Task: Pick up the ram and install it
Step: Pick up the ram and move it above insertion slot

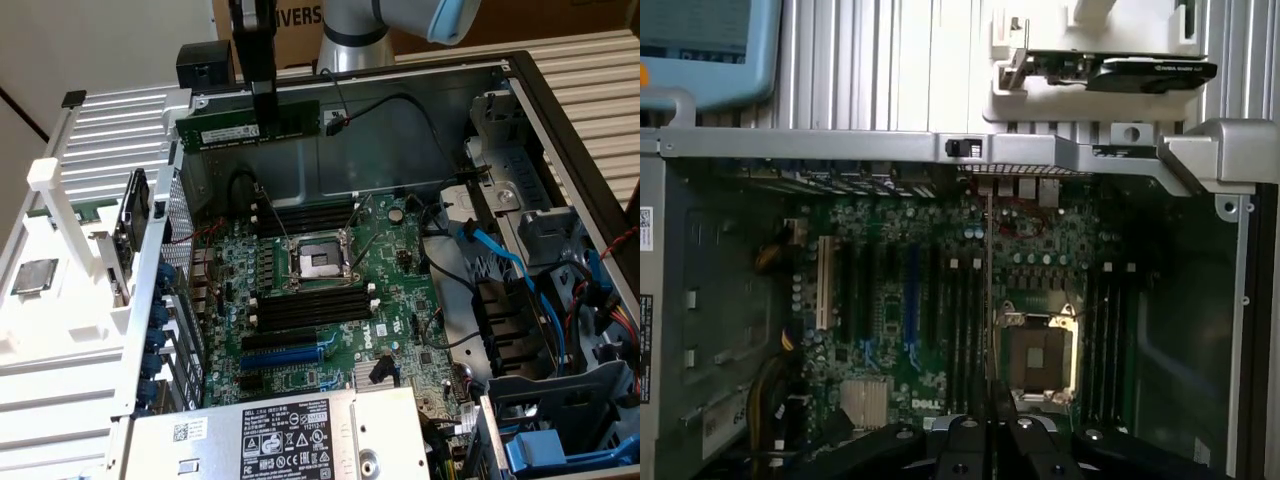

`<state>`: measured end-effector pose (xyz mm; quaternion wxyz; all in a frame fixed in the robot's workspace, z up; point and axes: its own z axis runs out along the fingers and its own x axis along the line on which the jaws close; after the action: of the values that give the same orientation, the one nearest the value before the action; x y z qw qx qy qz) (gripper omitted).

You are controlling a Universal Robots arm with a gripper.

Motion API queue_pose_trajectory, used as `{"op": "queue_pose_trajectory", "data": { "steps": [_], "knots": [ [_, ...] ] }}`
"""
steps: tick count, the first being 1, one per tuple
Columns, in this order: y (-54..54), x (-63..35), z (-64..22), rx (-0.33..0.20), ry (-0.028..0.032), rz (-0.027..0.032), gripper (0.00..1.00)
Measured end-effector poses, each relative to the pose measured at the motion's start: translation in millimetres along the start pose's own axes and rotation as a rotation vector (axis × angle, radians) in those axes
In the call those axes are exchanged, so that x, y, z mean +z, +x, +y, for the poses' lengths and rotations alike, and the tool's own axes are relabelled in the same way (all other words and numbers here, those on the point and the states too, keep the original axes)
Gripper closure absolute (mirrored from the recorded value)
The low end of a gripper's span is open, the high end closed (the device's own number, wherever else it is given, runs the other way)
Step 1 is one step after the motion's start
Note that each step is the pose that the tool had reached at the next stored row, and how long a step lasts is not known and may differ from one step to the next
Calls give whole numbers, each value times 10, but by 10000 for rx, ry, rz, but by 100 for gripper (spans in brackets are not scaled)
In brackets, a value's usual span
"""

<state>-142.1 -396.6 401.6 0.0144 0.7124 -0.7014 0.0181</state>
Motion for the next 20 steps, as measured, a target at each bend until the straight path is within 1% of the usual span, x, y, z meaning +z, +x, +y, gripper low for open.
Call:
{"op": "queue_pose_trajectory", "data": {
  "steps": [5,6,8,10,13,15,17,20],
  "knots": [
    [4,61,-101,6,93,-1,87],
    [7,90,-124,11,111,2,87],
    [16,126,-132,22,126,-2,87],
    [41,201,-137,54,151,-11,87],
    [56,255,-142,68,176,-17,87],
    [70,310,-147,85,198,-29,87],
    [86,380,-158,122,219,-53,87],
    [85,382,-159,131,217,-57,87]
  ]
}}
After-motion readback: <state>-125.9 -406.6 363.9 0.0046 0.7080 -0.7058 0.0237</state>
